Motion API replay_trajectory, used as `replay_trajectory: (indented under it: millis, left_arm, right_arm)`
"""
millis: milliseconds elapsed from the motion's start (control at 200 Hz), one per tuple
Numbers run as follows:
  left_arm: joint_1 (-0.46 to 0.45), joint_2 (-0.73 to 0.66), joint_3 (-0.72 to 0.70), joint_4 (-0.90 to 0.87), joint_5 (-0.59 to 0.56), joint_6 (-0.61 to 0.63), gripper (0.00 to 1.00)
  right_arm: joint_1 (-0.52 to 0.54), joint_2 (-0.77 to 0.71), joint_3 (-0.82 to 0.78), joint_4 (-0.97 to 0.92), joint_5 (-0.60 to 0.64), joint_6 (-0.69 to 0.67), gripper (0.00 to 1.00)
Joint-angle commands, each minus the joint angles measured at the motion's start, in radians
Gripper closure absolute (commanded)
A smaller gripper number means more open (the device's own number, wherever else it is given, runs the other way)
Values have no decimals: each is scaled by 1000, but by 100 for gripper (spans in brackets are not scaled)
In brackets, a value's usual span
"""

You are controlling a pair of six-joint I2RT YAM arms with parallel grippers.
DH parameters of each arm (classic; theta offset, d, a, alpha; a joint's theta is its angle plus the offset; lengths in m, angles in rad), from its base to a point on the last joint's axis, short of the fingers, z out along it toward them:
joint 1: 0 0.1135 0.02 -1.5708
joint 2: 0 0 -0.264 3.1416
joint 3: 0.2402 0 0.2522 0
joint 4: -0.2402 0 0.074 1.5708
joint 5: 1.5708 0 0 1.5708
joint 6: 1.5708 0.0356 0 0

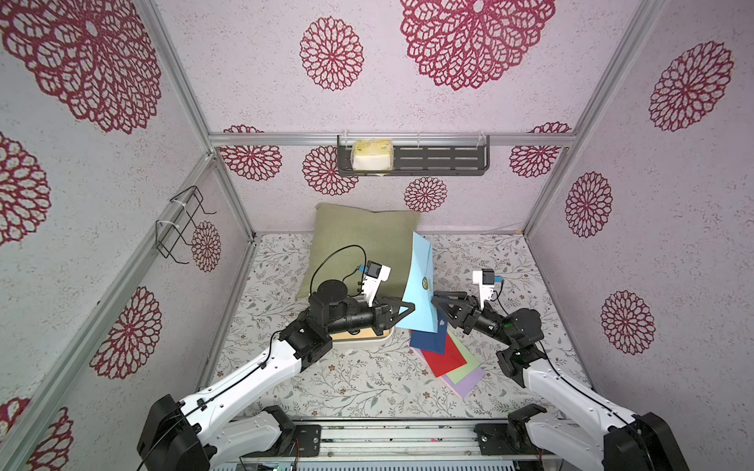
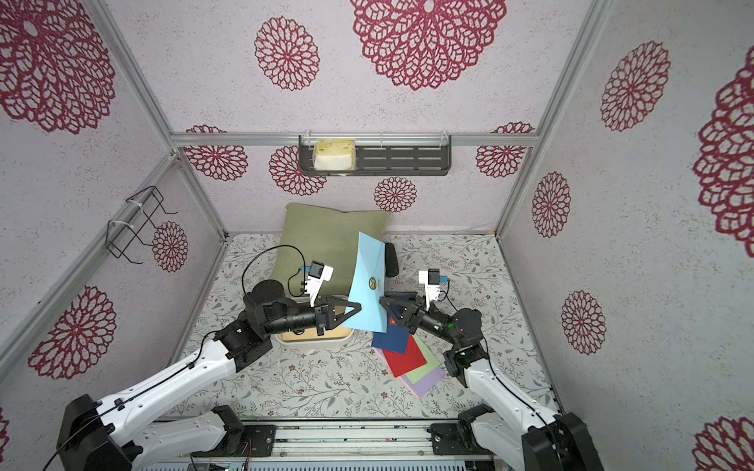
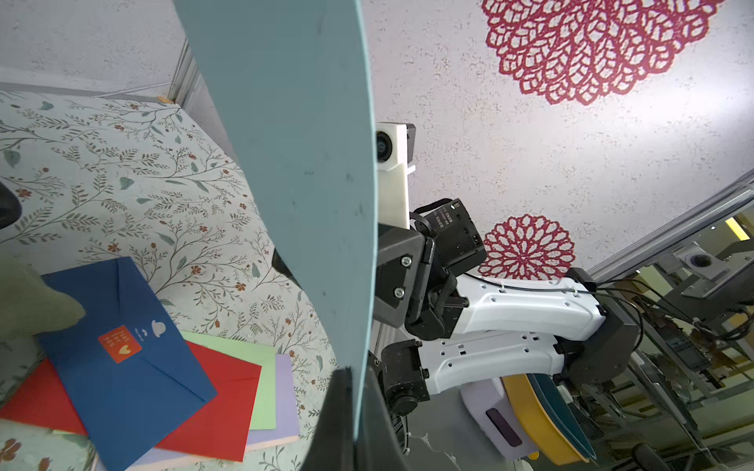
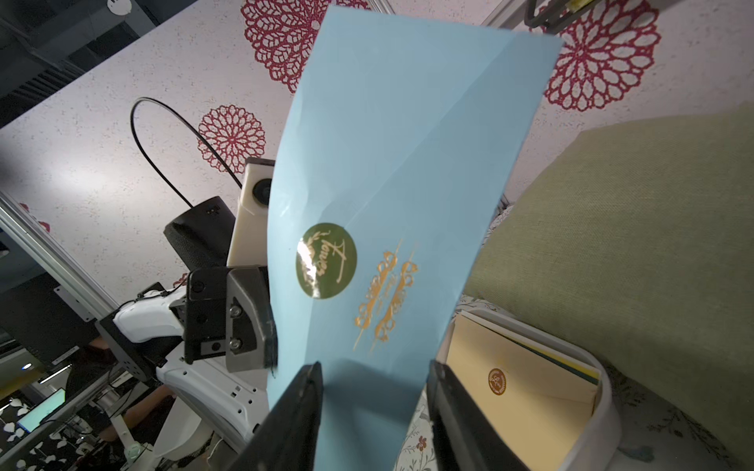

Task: Put the sealed envelopes into the storage box
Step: Pick up the envelope from the center of the board.

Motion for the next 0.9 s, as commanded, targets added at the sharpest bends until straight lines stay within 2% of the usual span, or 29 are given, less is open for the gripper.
replay_trajectory:
  millis: [0,85,125,325,450,570,685,780,835,895]
  left_arm:
    - [6,-19,-35,25,-6,0,100]
    - [9,-35,-50,31,-6,-2,100]
    - [9,-40,-54,31,-2,-3,100]
    - [11,-73,-75,31,5,-1,100]
    - [13,-87,-83,11,0,7,100]
    - [18,-89,-90,-3,-9,7,100]
    - [22,-82,-90,-14,-24,1,100]
    - [28,-78,-90,-35,-55,-1,100]
    - [33,-77,-85,-72,-92,5,85]
    - [45,-84,-81,-133,-160,8,56]
  right_arm:
    - [18,-13,48,81,-1,32,52]
    - [19,3,51,71,4,47,37]
    - [18,14,52,71,0,62,34]
    - [20,52,54,95,-34,101,32]
    - [20,63,54,117,-41,116,36]
    - [22,67,61,153,-42,140,50]
    - [26,92,79,204,-66,176,75]
    - [30,101,99,172,-76,149,97]
    - [33,90,108,119,-70,100,100]
    - [35,73,127,15,-55,10,100]
